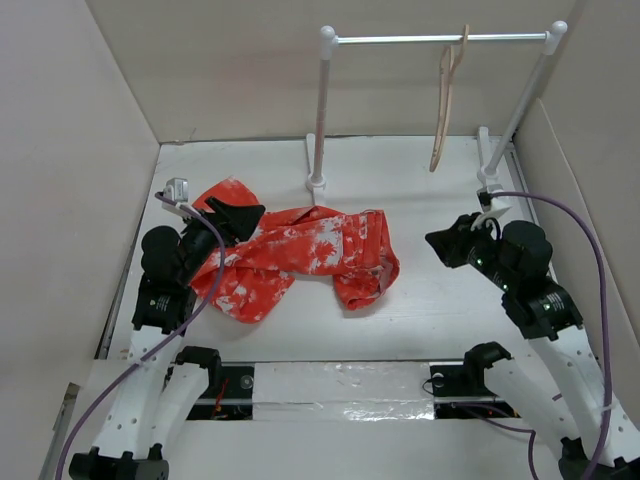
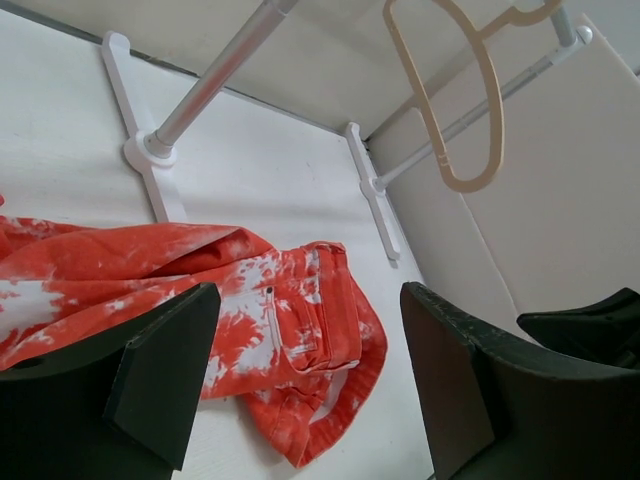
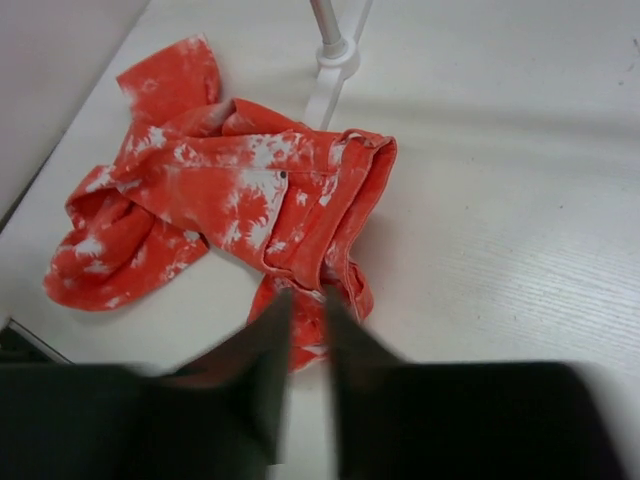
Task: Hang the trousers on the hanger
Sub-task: Flatten out the trousers at the center of the board.
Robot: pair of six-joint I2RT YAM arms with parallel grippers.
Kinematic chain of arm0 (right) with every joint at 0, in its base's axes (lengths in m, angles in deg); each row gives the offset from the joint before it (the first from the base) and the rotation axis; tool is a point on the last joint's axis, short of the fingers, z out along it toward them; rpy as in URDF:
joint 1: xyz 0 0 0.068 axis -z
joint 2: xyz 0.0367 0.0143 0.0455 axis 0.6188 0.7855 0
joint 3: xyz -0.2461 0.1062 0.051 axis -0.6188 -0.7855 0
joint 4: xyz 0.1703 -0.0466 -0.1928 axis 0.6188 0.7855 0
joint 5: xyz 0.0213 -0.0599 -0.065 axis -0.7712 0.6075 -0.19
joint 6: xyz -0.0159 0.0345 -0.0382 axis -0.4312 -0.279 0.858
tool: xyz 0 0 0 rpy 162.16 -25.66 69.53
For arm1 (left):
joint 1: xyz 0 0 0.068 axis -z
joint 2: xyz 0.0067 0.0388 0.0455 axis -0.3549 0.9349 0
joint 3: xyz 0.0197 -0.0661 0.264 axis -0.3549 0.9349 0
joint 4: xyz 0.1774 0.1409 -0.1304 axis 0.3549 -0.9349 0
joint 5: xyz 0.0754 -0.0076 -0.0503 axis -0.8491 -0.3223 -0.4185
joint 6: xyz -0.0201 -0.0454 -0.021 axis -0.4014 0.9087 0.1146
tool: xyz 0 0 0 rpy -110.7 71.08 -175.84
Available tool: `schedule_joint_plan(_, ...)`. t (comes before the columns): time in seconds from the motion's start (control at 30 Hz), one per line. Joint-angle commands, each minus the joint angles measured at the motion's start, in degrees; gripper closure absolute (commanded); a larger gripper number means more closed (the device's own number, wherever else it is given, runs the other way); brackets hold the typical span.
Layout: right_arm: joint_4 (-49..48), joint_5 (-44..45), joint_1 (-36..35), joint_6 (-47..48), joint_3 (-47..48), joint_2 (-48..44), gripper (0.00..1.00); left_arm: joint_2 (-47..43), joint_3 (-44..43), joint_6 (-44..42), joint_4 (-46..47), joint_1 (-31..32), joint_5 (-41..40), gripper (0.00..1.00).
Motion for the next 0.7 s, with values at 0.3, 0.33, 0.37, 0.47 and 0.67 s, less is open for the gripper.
schedule_joint_plan(0.3, -16.53, -1.78, -0.49, -2.40, -0.10, 15.56, 1.00, 1.30, 2.95, 1.29, 9.67, -0.23, 1.44, 0.88)
schedule_joint_plan(0.33, -17.32, -2.05, -0.49, -2.32, -0.01, 17.04, 1.00, 2.26, 2.60, 1.65, 10.47, -0.23, 2.06, 0.92)
schedule_joint_plan(0.37, -17.50, -2.23, -0.49, -2.05, 0.16, 17.58, 1.00, 4.10, 2.07, 2.00, 12.30, -0.23, 2.58, 0.94)
schedule_joint_plan(0.47, -22.07, -2.66, -0.49, -2.75, -1.41, 19.95, 0.65, 6.92, 2.50, 4.37, 16.70, 0.30, 4.25, 1.00)
schedule_joint_plan(0.67, -31.99, -6.71, -1.54, -4.95, -1.42, 29.88, 0.14, 24.56, -7.11, -2.10, 22.09, 16.96, -9.41, 1.00)
